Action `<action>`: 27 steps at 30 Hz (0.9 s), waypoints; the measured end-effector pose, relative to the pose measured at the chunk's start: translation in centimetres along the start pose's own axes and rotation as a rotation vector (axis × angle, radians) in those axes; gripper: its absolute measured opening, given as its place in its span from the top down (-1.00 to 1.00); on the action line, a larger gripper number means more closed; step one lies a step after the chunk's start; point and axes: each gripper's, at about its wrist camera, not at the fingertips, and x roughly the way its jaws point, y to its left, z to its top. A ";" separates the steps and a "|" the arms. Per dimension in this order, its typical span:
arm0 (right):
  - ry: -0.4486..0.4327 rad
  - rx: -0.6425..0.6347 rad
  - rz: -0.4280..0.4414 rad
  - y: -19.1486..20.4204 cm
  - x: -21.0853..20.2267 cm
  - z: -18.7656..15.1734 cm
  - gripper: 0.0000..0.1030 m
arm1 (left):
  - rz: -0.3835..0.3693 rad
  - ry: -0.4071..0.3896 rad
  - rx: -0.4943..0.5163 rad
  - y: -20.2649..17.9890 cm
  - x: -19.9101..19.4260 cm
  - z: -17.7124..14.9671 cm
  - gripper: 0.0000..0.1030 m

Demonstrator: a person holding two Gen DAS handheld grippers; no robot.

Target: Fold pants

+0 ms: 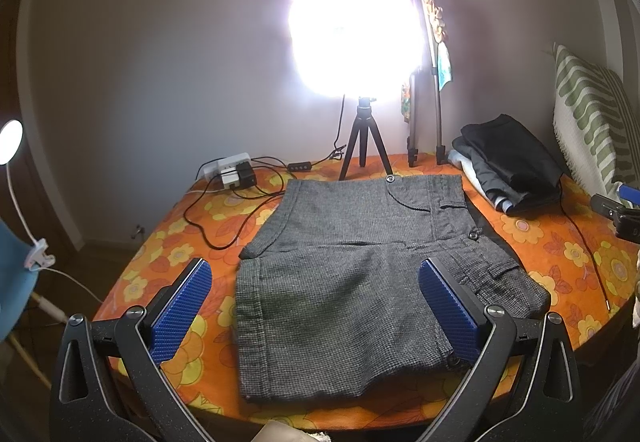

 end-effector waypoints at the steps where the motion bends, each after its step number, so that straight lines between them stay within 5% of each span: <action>1: 0.000 0.000 0.001 0.0 0.0 0.0 -1.00 | 0.001 0.000 0.000 0.0 0.0 0.0 -1.00; 27: 0.004 -0.035 0.065 0.9 -0.3 0.2 -1.00 | -0.019 0.045 -0.021 2.1 1.8 -0.6 -0.99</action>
